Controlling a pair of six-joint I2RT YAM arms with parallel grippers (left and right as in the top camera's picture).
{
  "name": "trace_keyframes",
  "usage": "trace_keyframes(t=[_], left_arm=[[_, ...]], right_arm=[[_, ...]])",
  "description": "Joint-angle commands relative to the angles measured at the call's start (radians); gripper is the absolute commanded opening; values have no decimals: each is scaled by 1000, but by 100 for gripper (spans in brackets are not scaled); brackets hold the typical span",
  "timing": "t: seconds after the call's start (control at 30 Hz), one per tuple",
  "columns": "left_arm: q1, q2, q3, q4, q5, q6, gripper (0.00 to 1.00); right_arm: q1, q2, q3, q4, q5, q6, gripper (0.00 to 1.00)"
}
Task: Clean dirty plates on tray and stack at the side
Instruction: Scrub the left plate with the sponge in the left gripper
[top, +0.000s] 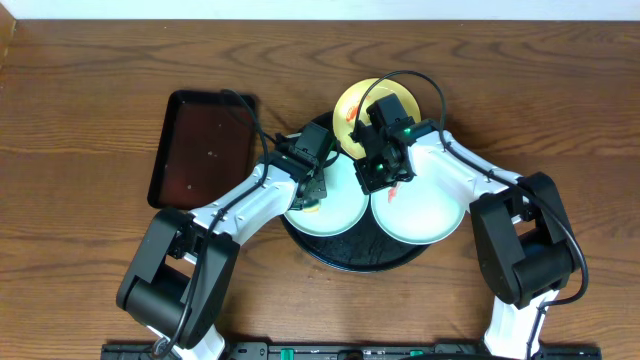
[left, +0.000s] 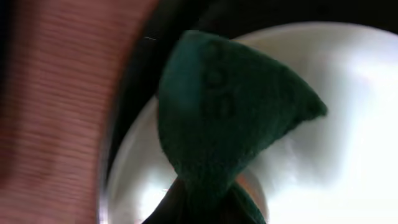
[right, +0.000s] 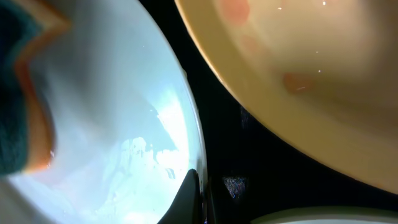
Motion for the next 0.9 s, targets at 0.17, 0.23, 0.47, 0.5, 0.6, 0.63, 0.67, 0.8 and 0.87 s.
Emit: trace_keyframes(t=[0.17,0.23,0.47,0.5,0.6,0.63,0.67,0.8,0.87], left_arm=[[36,-30,3,-22,-336,-31,8],[32,-83,3,-29,-323,-31,7],[32,-223,1,6,21,-31,8],[32,-213,-3,14,57,-32,7],[32,-185,-6,13,112,-41,8],[32,-169,-6,15,144,-42,8],[32,-140,-6,16,187,-42,7],[32,-53,-6,15,208,-42,7],[32,-17,-6,15,207,-42,7]], right_arm=[[12,9,10,-20,0,-10,1],[12,9,10,-20,0,-10,1],[13,9,10,-16,0,-9,1],[13,9,10,-16,0,-9,1],[13,9,10,-16,0,-9,1],[13,9,10,-16,0,-9,1],[13,9,10,-16,0,-9,1],[13,9,10,-17,0,-8,1],[13,9,10,-17,0,-9,1]])
